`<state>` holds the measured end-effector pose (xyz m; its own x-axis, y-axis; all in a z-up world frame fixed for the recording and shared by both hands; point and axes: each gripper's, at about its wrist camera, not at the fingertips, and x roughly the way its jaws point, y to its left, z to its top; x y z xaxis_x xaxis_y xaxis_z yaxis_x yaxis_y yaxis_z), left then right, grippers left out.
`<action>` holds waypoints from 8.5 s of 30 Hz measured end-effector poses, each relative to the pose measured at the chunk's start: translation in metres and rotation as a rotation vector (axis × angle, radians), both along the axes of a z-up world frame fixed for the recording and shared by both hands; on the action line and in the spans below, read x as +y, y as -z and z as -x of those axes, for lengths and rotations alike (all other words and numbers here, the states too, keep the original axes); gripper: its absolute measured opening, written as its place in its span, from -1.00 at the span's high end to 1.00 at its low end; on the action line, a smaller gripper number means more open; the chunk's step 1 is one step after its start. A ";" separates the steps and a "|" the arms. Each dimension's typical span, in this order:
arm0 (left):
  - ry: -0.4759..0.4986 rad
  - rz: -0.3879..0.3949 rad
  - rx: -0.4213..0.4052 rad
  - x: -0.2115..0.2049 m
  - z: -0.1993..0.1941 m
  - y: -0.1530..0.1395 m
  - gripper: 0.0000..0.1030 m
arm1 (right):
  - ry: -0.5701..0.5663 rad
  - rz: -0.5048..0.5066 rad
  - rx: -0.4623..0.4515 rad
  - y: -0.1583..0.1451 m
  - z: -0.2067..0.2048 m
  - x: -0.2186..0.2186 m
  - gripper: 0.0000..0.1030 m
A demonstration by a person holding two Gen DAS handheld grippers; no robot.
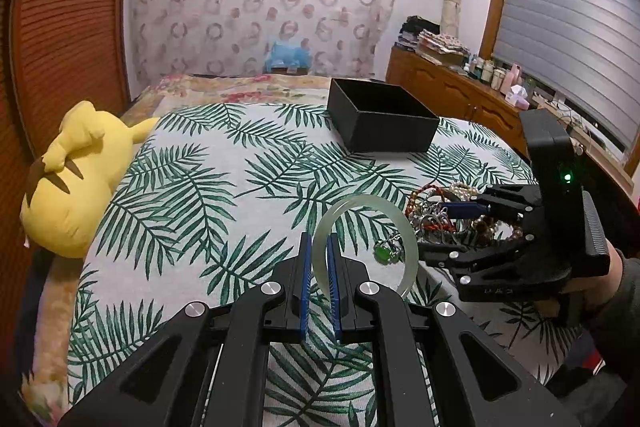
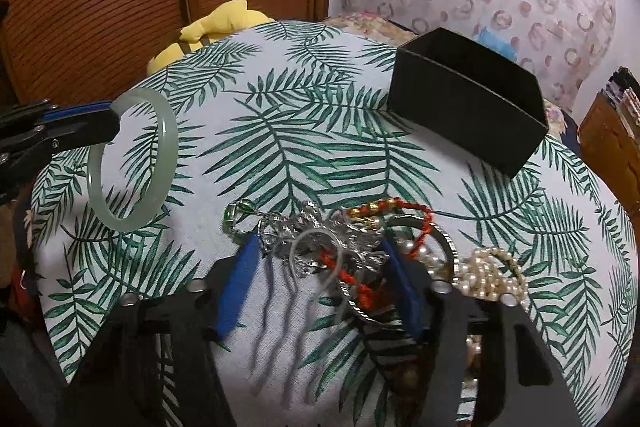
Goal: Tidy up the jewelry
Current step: 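Grasp and lift the silver hair comb with the right tool while the left tool holds the bangle, then carry the hair comb into the black box and open the right tool, then lower the jade bangle into the black box and open the left tool, then grasp the red string bracelet with the left tool while the right tool reaches the wooden bead bracelet, then grasp the brown wooden bead bracelet with the right tool, then carry the red bracelet into the box and release it while the right tool carries the wooden beads over, then lower the wooden bead bracelet into the box and open the right tool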
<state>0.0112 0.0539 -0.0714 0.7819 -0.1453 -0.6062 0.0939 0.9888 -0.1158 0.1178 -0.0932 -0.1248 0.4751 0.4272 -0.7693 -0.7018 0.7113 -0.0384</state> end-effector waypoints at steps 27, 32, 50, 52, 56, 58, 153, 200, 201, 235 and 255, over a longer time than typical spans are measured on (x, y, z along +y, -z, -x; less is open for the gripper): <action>0.036 -0.051 -0.073 -0.016 -0.063 -0.035 0.87 | 0.049 -0.140 -0.147 -0.072 -0.037 -0.039 -0.09; 0.041 -0.068 -0.088 -0.021 -0.083 -0.043 0.87 | 0.103 -0.145 -0.167 -0.089 -0.085 -0.048 -0.09; 0.027 -0.151 -0.058 -0.045 -0.164 -0.048 0.87 | 0.189 -0.131 -0.106 -0.078 -0.190 -0.044 -0.32; 0.025 -0.160 -0.056 -0.046 -0.169 -0.049 0.87 | 0.192 -0.158 -0.090 -0.078 -0.190 -0.049 -0.33; 0.023 -0.169 -0.052 -0.050 -0.179 -0.051 0.87 | 0.205 -0.182 -0.084 -0.080 -0.183 -0.065 -0.34; 0.023 -0.166 -0.048 -0.052 -0.184 -0.051 0.87 | 0.212 -0.175 -0.088 -0.081 -0.176 -0.073 -0.34; 0.190 -0.069 -0.065 -0.088 -0.052 -0.052 0.87 | 0.195 -0.022 -0.003 -0.002 -0.006 -0.150 0.16; 0.171 -0.030 -0.078 -0.056 -0.136 -0.080 0.87 | 0.089 -0.168 -0.177 -0.151 -0.089 -0.106 0.65; 0.172 -0.030 -0.075 -0.056 -0.141 -0.081 0.87 | 0.086 -0.172 -0.175 -0.152 -0.094 -0.104 0.65; 0.211 -0.059 0.017 -0.070 -0.232 -0.055 0.87 | 0.117 -0.212 -0.032 -0.090 -0.168 -0.074 0.49; 0.209 -0.042 0.046 -0.066 -0.195 -0.041 0.38 | 0.142 -0.167 -0.067 -0.079 -0.118 -0.091 0.49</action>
<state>0.2063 -0.0116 -0.0306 0.7085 -0.2752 -0.6498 0.2930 0.9524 -0.0839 0.2363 -0.1845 -0.0463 0.5870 0.4711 -0.6584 -0.5938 0.8034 0.0454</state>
